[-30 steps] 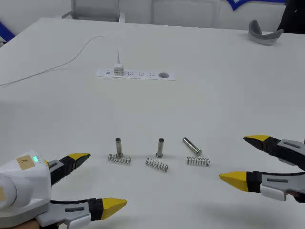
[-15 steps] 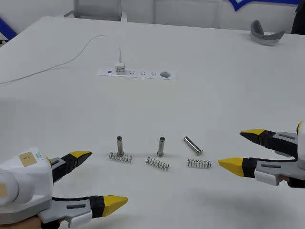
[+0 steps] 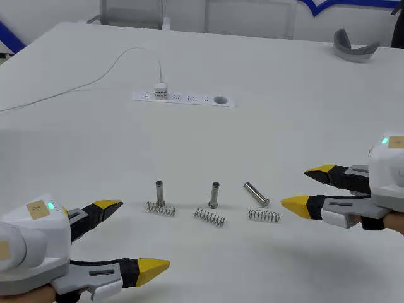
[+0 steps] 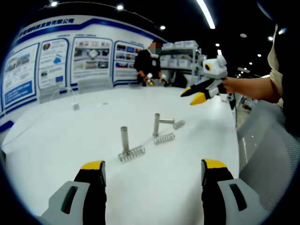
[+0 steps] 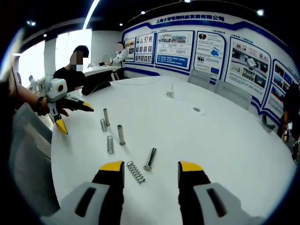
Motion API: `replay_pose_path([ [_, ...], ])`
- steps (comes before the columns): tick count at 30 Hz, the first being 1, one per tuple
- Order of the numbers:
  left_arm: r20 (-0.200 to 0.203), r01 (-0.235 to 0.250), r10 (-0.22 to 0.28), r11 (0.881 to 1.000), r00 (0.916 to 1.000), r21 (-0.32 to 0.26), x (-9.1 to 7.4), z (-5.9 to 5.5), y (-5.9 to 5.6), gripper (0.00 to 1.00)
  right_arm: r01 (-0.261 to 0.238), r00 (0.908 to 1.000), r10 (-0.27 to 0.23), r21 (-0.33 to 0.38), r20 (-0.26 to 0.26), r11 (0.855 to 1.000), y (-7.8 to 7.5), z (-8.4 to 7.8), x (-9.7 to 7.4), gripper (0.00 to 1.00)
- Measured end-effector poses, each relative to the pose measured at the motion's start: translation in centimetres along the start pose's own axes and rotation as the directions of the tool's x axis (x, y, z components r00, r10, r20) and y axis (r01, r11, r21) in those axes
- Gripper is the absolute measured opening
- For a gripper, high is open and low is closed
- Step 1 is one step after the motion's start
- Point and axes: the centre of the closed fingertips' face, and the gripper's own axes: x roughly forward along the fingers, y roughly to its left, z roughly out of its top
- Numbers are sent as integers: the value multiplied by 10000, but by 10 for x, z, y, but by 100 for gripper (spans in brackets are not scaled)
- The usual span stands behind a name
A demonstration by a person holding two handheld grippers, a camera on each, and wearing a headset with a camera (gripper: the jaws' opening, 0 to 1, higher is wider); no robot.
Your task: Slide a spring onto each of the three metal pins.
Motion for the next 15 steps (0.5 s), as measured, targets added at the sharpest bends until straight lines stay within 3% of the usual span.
replay_pose_path([
  [15,-4,-1,1,10000,10000,-33,0,0,0,84,-163,9961,139,-268,-871,9995,-3,3,34,39],
])
